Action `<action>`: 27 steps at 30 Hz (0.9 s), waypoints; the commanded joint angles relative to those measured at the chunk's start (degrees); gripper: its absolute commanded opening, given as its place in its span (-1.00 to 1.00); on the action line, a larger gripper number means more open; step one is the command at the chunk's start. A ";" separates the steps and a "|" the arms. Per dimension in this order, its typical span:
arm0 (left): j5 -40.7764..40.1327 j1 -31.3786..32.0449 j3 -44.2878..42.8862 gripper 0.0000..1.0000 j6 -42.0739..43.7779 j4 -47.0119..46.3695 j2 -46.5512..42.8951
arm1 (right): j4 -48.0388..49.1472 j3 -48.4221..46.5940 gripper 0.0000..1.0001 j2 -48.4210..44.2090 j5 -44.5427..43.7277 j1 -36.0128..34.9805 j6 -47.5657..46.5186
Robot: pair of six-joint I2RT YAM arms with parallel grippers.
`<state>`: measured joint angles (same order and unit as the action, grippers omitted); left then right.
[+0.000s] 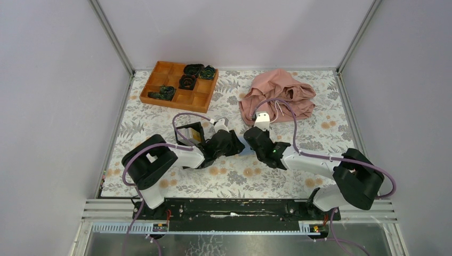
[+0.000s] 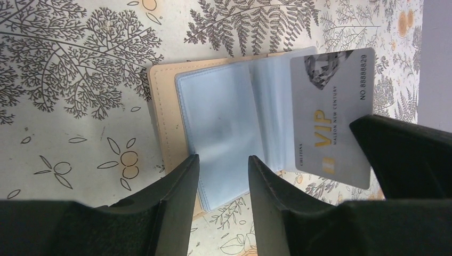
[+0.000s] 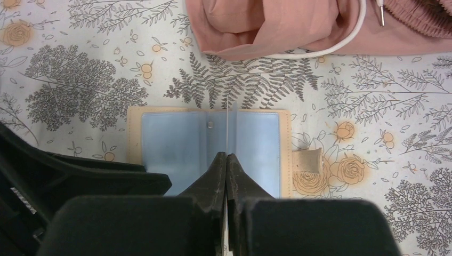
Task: Put the credit cards into the card holder
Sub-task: Insert the credit card into the card holder.
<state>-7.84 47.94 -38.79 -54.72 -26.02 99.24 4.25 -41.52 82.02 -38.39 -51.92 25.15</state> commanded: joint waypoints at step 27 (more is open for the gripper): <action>0.31 -1.21 1.91 -0.07 1.30 1.34 -0.16 | 1.34 4.38 -1.00 -5.20 -0.55 5.23 0.34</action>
<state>-7.27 47.20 -38.39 -54.65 -26.02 99.09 5.37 -36.67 80.66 -37.87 -47.22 25.69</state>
